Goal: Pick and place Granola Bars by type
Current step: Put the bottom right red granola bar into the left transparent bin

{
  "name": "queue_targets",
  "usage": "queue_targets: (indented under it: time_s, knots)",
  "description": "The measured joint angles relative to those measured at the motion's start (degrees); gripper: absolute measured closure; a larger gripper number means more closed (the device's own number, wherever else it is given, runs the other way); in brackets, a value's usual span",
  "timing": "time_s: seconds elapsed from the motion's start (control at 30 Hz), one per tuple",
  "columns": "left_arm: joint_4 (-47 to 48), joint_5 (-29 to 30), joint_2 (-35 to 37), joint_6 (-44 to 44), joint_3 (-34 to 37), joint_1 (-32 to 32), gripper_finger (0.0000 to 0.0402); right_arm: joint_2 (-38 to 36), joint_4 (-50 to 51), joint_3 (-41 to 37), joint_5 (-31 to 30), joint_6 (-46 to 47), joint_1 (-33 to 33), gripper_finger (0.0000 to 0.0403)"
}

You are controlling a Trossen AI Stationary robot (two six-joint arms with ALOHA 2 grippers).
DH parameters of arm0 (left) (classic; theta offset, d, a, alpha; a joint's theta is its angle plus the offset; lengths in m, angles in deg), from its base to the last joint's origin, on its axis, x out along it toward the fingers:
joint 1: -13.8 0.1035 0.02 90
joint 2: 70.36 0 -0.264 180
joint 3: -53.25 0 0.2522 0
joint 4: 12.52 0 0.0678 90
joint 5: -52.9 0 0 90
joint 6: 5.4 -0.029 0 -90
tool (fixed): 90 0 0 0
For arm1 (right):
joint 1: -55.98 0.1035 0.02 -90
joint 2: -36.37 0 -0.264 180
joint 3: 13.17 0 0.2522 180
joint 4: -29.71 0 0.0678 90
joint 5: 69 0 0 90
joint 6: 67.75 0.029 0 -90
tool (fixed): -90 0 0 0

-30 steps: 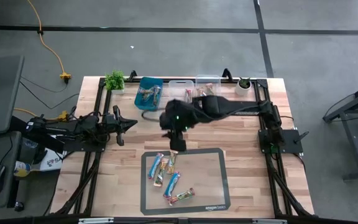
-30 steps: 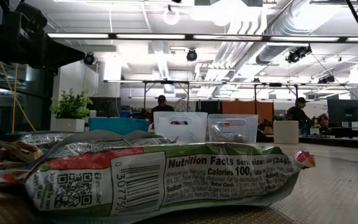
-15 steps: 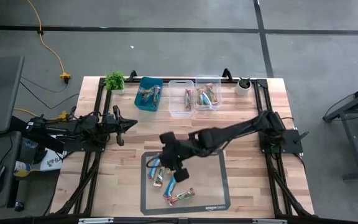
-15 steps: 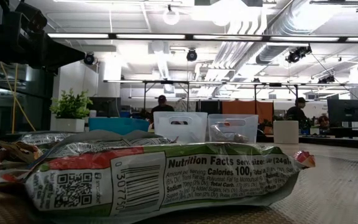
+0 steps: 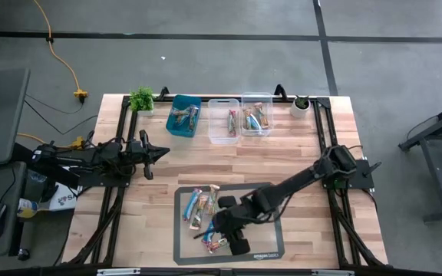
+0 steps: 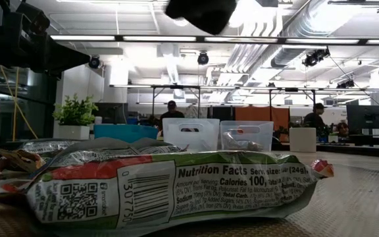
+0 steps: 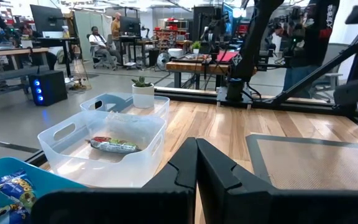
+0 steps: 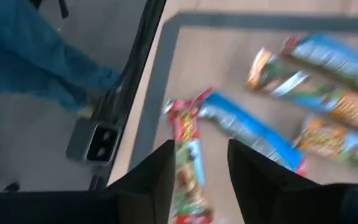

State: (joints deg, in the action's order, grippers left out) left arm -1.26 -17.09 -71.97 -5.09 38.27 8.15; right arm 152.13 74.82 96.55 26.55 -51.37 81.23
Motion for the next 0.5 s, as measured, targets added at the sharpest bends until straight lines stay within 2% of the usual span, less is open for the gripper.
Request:
queue_targets:
  time_s: [0.27,0.5]
  knots:
    - [0.00,0.00,-0.01,0.00,-0.01,0.00,0.0401,0.00,-2.65,-5.52,0.65,6.83,3.20,0.0218]
    - [0.00,0.00,-0.01,0.01,0.00,0.00,0.0401,0.08,-8.04,-11.16,0.76,7.81,5.50,0.0211]
